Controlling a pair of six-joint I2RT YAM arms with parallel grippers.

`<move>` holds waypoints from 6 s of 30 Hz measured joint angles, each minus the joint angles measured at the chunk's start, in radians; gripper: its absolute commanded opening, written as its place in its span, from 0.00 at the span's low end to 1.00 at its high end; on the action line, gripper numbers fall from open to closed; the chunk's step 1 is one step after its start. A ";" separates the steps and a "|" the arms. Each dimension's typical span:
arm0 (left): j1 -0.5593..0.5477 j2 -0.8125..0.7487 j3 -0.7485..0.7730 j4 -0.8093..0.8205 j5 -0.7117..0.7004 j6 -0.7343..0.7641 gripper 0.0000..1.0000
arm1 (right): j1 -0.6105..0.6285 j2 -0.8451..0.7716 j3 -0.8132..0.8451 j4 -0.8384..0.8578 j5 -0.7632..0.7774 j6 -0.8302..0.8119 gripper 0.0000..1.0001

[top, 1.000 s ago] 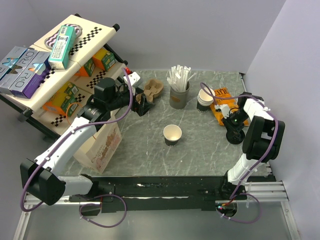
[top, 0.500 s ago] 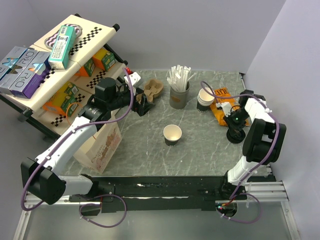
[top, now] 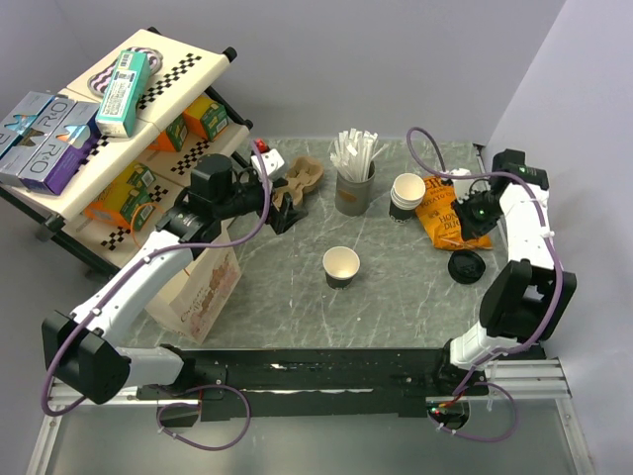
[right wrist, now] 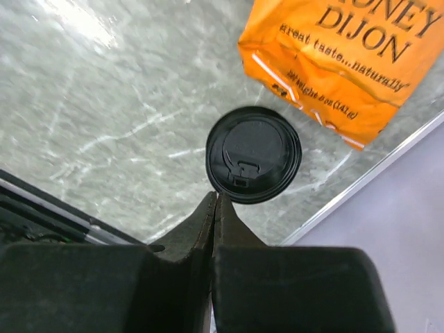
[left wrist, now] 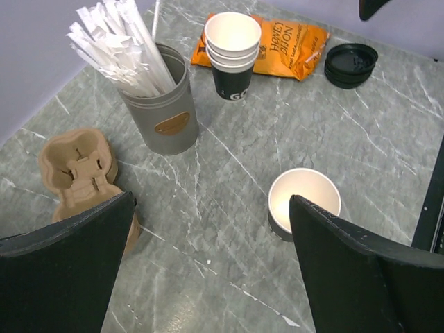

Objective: Pack the takeout coffee

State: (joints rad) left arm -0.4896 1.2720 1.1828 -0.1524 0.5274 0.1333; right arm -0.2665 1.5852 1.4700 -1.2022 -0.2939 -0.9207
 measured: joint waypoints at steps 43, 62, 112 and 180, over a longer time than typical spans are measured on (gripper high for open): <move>-0.018 0.019 0.024 -0.031 0.017 0.038 0.99 | 0.000 0.148 -0.224 0.101 0.093 -0.133 0.41; -0.018 0.021 0.024 -0.031 0.017 0.038 0.99 | 0.000 0.185 -0.190 0.089 0.103 -0.116 0.18; -0.110 -0.015 0.000 -0.063 0.016 0.159 0.99 | 0.430 0.051 0.181 -0.138 -1.080 0.127 0.00; -0.224 0.294 -0.066 0.121 -0.009 0.195 1.00 | 0.417 0.336 -0.048 -0.147 -1.157 0.093 0.18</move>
State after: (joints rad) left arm -0.7139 1.5661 1.1164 -0.0311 0.5186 0.3283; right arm 0.1501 1.9209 1.4216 -1.3495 -1.4509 -0.8280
